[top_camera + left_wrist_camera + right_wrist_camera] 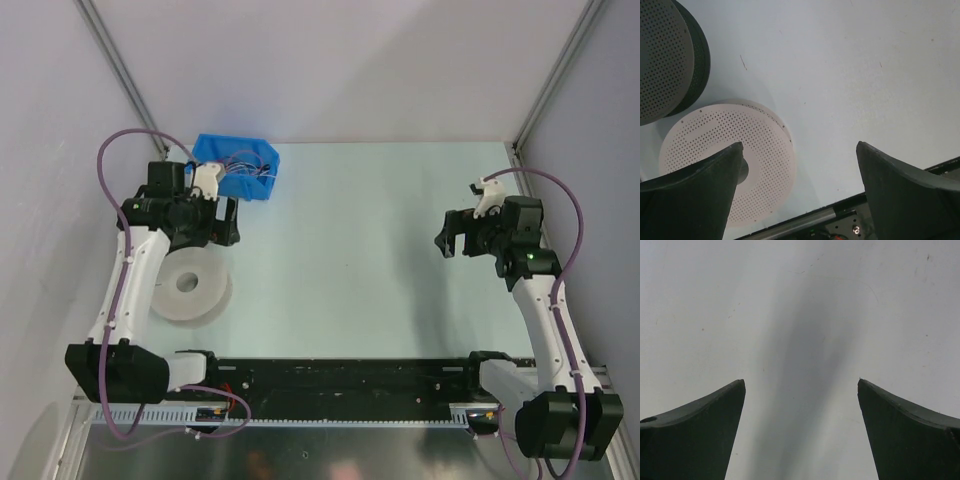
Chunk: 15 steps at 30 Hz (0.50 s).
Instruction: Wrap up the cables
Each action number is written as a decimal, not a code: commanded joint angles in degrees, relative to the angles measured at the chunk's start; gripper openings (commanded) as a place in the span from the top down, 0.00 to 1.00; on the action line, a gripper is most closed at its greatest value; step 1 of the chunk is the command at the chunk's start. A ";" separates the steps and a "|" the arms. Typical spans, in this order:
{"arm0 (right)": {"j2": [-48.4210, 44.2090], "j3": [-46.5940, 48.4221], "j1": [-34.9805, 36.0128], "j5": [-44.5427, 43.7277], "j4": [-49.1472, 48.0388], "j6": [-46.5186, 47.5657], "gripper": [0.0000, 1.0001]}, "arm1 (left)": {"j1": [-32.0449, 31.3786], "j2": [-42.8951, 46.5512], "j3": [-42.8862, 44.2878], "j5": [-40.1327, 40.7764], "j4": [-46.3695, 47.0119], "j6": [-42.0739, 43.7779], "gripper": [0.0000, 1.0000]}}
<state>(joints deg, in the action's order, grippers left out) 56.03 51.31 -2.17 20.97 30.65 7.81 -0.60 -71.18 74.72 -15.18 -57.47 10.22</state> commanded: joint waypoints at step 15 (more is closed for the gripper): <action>5.04 0.02 4.63 -4.51 3.27 1.52 0.01 | 18.84 -4.58 5.09 1.51 -11.98 26.97 0.45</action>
<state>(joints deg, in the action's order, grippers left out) 60.99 51.31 1.85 15.09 33.12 7.57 14.85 -75.64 80.09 -15.44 -67.26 27.79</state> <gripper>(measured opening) 0.993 0.678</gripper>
